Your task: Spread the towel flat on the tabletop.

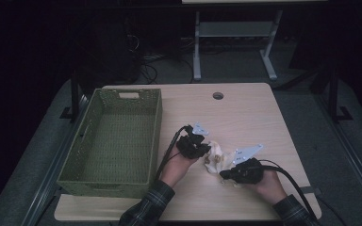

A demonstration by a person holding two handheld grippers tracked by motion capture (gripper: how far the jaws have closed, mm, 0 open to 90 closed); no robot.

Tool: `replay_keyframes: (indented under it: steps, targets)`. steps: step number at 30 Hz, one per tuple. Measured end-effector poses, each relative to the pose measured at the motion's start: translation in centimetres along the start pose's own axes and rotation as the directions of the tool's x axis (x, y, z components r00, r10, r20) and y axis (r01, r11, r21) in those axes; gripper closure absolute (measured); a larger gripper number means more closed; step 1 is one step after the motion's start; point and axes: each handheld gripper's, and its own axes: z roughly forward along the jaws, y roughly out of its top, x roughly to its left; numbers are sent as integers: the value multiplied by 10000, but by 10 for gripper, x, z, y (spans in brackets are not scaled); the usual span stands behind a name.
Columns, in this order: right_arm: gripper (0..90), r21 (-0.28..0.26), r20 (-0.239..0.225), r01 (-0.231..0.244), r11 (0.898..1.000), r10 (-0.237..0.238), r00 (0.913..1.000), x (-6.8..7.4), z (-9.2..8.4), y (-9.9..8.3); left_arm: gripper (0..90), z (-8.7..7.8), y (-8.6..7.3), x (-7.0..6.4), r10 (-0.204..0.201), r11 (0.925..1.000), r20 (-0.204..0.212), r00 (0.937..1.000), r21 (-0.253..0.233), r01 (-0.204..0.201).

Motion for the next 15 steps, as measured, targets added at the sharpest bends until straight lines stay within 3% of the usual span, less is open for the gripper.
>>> replay_keyframes:
  steps: [3,6,9,12,15]
  targets:
    - [796,28,-126,175,9998,-174,9998,0,-2,0,857,1,0,0,115,9999,-6,9999,76,-115]
    - [753,-865,47,435,9953,-432,9991,-2,-24,7,857,2,-1,1,66,10000,-4,10000,51,-66]
    - [743,-1661,506,346,9855,-265,9984,-10,-47,14,857,1,-1,2,93,9999,-14,10000,126,-93]
    - [746,-2017,1183,45,9794,198,9928,-34,-63,16,857,1,-1,1,110,9999,-30,9999,121,-109]
    - [742,-2031,1417,-457,9781,756,9870,-59,-65,13,857,1,-1,2,101,9999,-13,9999,126,-101]
